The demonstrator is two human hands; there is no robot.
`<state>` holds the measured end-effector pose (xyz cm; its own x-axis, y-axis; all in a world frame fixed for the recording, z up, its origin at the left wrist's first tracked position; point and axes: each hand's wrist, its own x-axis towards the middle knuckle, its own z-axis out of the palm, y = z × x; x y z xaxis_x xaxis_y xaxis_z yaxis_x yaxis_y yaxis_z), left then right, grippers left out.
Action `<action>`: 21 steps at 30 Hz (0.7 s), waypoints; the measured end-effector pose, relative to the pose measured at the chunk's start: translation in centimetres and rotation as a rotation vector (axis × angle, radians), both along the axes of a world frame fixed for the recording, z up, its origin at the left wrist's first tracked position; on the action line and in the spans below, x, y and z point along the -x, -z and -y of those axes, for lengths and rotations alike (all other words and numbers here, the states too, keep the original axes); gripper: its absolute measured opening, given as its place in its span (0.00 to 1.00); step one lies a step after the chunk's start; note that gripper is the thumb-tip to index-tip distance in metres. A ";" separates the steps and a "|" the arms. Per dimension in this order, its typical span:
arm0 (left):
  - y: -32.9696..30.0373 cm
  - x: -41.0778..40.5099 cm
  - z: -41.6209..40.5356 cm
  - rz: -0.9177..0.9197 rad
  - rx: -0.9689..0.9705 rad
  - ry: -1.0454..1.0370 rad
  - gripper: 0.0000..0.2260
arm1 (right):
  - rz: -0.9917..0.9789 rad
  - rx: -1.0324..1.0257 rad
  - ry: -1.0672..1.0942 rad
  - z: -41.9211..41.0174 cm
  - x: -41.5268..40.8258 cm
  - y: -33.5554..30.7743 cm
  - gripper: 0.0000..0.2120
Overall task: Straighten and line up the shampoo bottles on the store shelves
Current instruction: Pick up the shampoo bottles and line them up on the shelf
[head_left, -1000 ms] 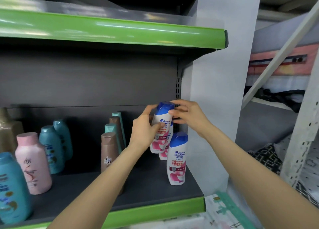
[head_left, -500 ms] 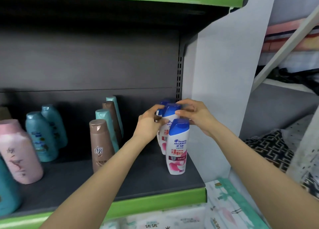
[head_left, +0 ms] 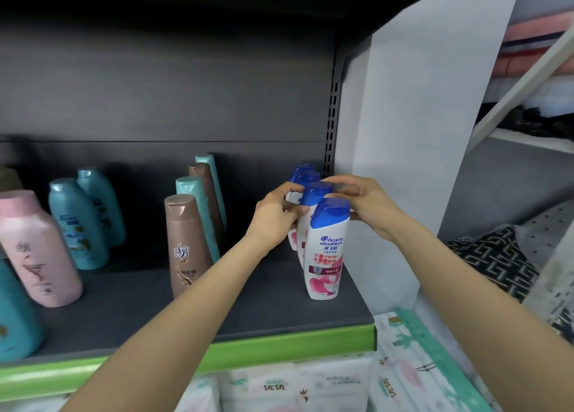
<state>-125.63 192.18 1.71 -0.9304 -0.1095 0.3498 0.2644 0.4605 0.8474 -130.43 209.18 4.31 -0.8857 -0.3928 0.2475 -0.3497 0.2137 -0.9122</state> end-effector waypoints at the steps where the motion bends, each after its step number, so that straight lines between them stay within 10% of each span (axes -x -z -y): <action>1: 0.0 0.0 0.0 0.001 0.003 0.006 0.12 | -0.001 -0.004 0.002 -0.1 0.0 0.0 0.13; 21: -2.2 3.8 -0.4 0.033 0.083 -0.243 0.15 | -0.019 -0.170 0.007 1.8 5.1 -2.8 0.09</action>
